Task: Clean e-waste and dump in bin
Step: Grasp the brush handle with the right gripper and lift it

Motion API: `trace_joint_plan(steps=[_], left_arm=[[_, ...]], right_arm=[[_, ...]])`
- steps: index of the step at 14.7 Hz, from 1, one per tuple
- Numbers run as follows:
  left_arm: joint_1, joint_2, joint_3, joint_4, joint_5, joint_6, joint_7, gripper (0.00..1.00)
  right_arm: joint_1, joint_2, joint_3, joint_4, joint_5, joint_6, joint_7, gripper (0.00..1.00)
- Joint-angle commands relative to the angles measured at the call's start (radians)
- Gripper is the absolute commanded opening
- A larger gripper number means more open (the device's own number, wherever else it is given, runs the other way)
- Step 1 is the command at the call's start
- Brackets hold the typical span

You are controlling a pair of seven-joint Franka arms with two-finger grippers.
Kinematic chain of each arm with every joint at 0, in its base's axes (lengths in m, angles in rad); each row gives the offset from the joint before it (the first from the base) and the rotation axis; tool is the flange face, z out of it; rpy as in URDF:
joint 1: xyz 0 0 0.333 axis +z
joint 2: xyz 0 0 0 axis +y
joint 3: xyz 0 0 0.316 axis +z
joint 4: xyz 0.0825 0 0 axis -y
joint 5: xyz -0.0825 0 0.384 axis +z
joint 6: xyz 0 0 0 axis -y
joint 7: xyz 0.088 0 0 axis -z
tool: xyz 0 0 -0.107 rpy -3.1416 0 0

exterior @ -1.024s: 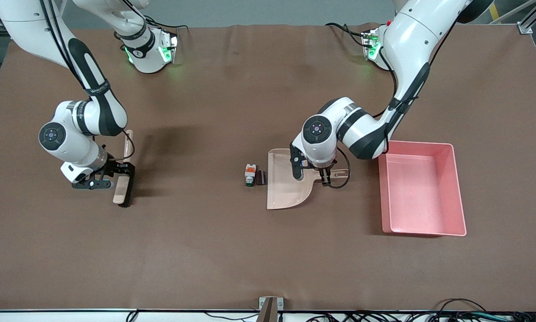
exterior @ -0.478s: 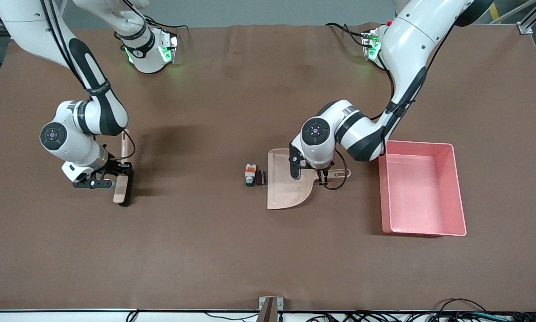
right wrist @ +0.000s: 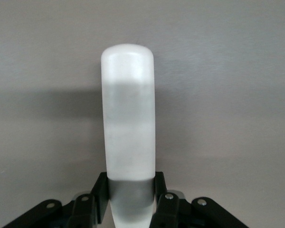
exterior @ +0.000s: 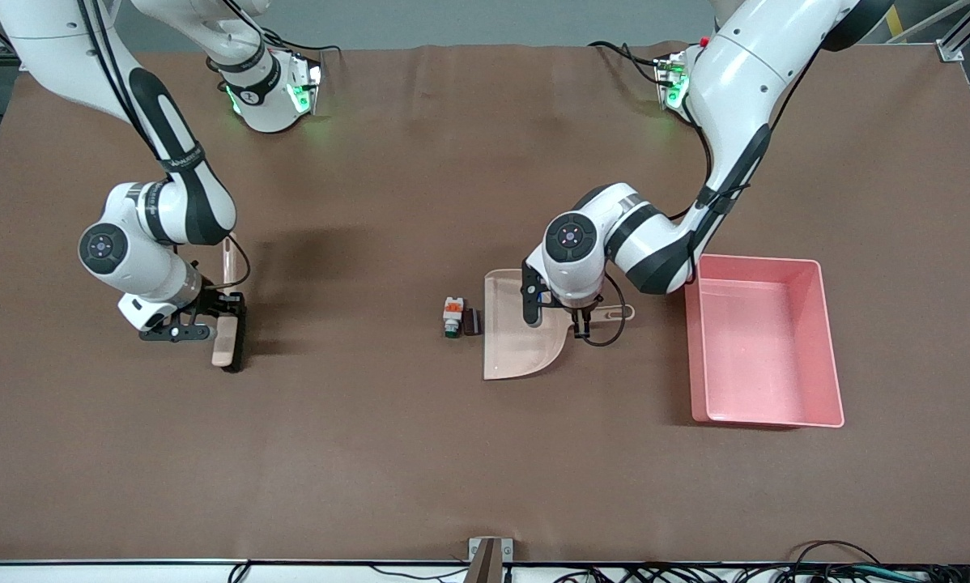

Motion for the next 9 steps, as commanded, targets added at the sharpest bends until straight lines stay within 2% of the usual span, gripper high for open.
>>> trace_joint_plan(steps=[1, 3, 5, 7, 8, 9], left_arm=[[-0.005, 0.024, -0.006, 0.03, 0.042, 0.005, 0.008, 0.54], [-0.007, 0.032, -0.006, 0.037, 0.048, 0.011, 0.008, 0.53], [-0.007, 0.033, -0.006, 0.038, 0.068, 0.011, 0.008, 0.45], [-0.008, 0.036, -0.006, 0.038, 0.071, 0.013, 0.008, 0.33], [-0.015, 0.04, -0.006, 0.04, 0.071, 0.026, 0.006, 0.2], [-0.015, 0.04, -0.006, 0.04, 0.07, 0.03, -0.003, 0.14]], right_arm=[[0.041, -0.027, 0.002, 0.028, 0.011, -0.072, 0.062, 0.04], [0.087, -0.038, 0.002, 0.028, 0.013, -0.092, 0.114, 0.04], [0.147, -0.061, 0.004, 0.027, 0.014, -0.115, 0.195, 0.03], [0.212, -0.067, 0.004, 0.027, 0.015, -0.126, 0.299, 0.02], [0.251, -0.071, 0.004, 0.027, 0.015, -0.127, 0.33, 0.02], [0.281, -0.072, 0.004, 0.027, 0.015, -0.127, 0.368, 0.01]])
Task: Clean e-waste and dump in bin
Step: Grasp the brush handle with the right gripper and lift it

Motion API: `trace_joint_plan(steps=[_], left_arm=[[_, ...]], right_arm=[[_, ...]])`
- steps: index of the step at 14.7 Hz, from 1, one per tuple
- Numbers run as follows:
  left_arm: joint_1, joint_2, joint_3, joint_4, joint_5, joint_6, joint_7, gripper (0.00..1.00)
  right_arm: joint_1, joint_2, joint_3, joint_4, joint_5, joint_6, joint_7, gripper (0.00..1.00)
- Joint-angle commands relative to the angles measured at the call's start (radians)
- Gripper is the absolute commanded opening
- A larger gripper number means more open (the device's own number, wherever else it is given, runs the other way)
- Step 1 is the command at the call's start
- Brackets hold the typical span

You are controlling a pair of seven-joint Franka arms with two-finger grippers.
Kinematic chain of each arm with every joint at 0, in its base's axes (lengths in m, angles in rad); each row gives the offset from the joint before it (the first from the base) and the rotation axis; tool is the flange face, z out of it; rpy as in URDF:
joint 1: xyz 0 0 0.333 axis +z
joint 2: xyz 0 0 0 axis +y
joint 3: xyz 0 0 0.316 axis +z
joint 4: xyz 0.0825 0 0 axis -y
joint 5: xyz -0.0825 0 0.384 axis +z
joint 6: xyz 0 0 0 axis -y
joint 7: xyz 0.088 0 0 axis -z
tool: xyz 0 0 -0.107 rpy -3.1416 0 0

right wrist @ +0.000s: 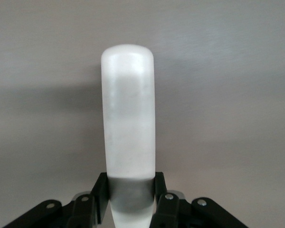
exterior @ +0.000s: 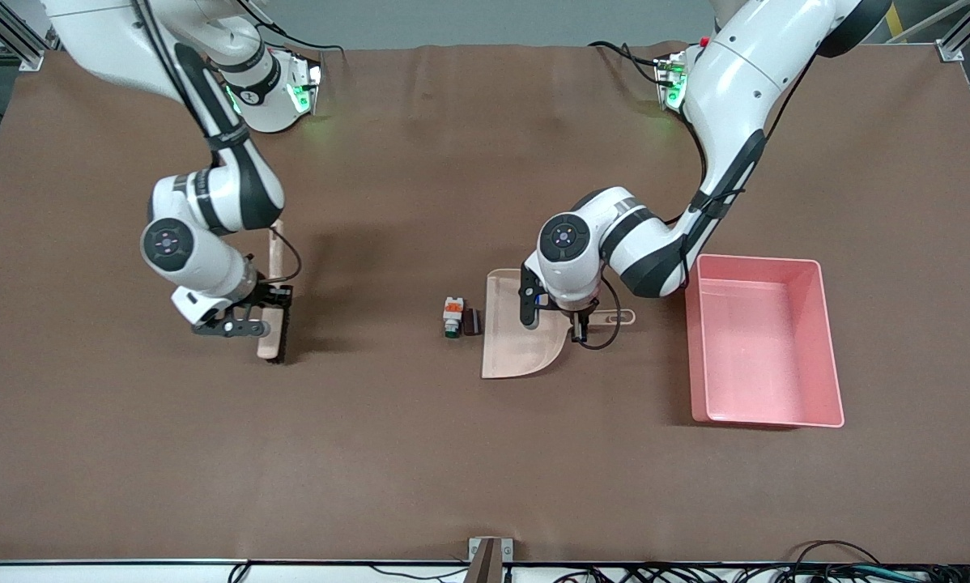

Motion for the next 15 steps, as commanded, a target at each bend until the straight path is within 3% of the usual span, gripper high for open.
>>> trace_joint_plan(steps=[1, 6, 11, 15], left_arm=[[-0.006, 0.017, -0.005, 0.025, 0.018, 0.012, -0.006, 0.13], [-0.012, 0.01, -0.004, 0.024, 0.017, -0.002, -0.003, 0.01], [-0.052, 0.017, -0.002, 0.094, 0.02, -0.176, -0.005, 0.0], [-0.072, 0.024, 0.006, 0.096, 0.023, -0.183, -0.037, 0.0]], right_arm=[[0.09, -0.031, -0.008, -0.015, 0.014, -0.011, 0.116, 0.01], [0.21, -0.017, -0.008, 0.015, 0.014, 0.015, 0.283, 0.01], [0.293, 0.037, -0.007, 0.02, 0.015, 0.128, 0.431, 0.01], [0.326, 0.087, -0.007, 0.054, 0.021, 0.159, 0.469, 0.01]])
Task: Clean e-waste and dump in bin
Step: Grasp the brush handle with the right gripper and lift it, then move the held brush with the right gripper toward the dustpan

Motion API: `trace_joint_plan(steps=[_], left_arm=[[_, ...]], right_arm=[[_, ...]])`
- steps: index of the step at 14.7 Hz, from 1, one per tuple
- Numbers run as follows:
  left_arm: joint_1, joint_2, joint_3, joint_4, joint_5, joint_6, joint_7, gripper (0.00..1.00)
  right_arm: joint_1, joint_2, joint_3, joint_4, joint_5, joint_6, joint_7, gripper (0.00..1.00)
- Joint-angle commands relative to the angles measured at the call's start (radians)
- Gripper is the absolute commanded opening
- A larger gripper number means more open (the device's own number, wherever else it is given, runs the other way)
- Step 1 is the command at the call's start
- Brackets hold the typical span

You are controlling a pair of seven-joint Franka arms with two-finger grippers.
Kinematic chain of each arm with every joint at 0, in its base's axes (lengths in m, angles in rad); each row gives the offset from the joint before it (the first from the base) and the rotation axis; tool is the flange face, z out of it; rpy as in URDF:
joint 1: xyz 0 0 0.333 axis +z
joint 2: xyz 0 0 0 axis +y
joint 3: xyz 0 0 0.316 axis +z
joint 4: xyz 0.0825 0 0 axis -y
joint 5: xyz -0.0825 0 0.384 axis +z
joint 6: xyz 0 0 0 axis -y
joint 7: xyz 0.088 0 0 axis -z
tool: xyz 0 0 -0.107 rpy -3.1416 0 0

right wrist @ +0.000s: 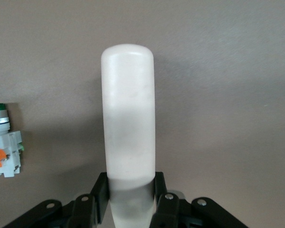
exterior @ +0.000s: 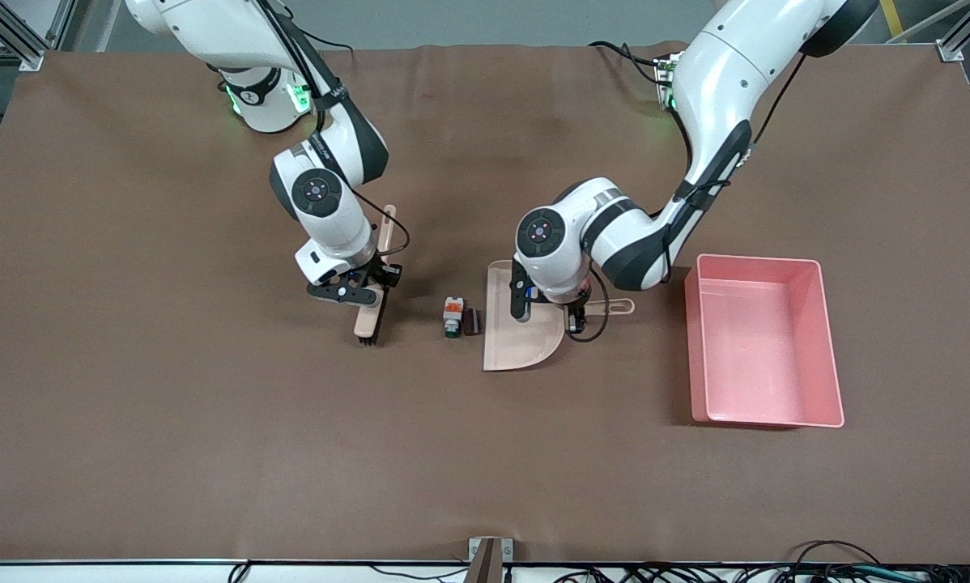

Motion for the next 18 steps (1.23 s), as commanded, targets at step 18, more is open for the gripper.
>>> trace_joint_plan(steps=[18], left_arm=[[-0.027, 0.049, 0.003, 0.035, 0.038, -0.014, -0.072, 0.0]], right_arm=[[0.159, 0.197, -0.004, 0.249, 0.067, -0.007, 0.088, 0.01]])
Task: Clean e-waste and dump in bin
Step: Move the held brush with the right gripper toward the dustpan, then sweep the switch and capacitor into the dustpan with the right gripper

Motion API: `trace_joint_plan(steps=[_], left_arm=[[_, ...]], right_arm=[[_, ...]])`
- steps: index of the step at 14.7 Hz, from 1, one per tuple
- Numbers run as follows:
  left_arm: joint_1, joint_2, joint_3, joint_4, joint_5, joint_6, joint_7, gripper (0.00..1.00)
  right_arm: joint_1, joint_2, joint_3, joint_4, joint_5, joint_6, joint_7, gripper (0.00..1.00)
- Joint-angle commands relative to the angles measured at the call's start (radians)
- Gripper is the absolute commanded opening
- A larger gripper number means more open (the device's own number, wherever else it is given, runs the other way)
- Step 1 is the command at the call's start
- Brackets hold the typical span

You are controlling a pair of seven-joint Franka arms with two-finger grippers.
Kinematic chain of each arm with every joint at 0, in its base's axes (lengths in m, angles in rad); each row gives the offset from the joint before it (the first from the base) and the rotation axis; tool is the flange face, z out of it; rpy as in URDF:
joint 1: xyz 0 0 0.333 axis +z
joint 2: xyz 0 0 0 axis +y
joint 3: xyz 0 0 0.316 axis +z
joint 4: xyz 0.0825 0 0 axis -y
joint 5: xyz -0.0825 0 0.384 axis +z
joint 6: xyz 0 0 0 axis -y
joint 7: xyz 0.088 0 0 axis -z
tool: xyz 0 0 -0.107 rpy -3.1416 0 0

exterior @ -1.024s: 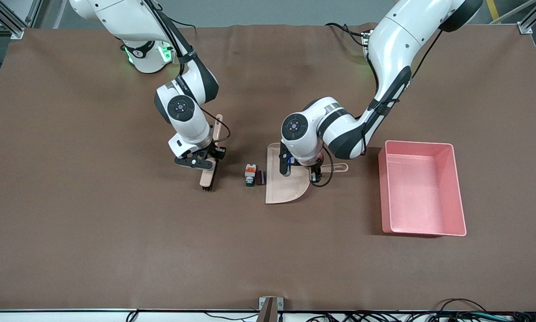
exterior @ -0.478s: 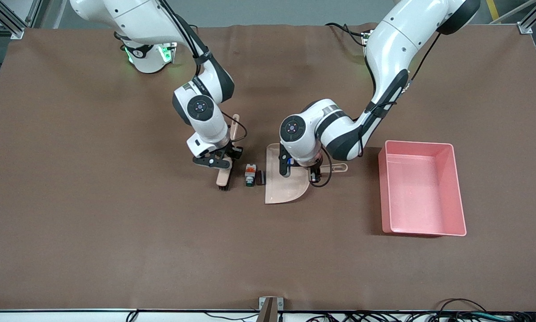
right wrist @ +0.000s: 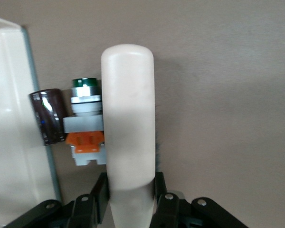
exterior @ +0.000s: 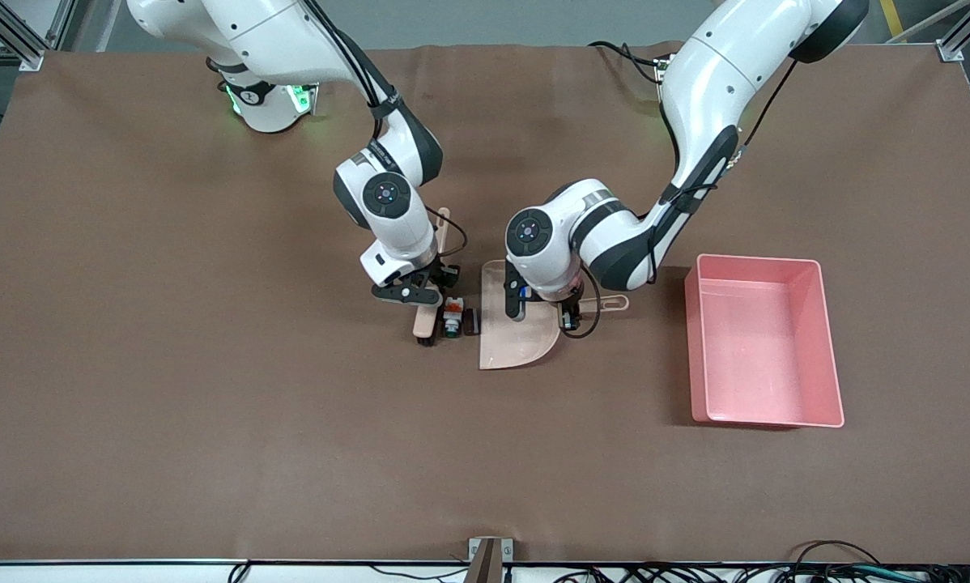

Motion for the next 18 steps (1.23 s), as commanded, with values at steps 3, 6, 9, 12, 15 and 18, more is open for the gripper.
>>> trace_joint_plan(steps=[3, 6, 9, 12, 15, 18], left_arm=[[-0.012, 0.025, 0.001, 0.033, 0.02, -0.009, -0.015, 0.0], [-0.01, 0.026, 0.001, 0.035, 0.017, -0.009, -0.031, 0.0], [-0.012, 0.032, 0.001, 0.039, 0.019, -0.009, -0.038, 0.0], [-0.012, 0.032, 0.001, 0.039, 0.019, -0.009, -0.04, 0.0], [-0.013, 0.04, 0.001, 0.039, 0.02, -0.009, -0.041, 0.0], [-0.013, 0.042, 0.001, 0.041, 0.02, -0.009, -0.042, 0.0]], right_arm=[[0.027, 0.038, -0.005, 0.056, 0.011, -0.009, -0.002, 0.01], [0.053, 0.06, -0.005, 0.091, 0.011, -0.009, 0.001, 0.01], [0.07, 0.077, -0.005, 0.116, 0.012, -0.011, 0.001, 0.01], [0.095, 0.089, -0.005, 0.136, 0.012, -0.009, 0.003, 0.01], [0.122, 0.096, -0.005, 0.153, 0.017, -0.009, 0.004, 0.01], [0.138, 0.109, -0.004, 0.182, 0.02, -0.011, 0.003, 0.01]])
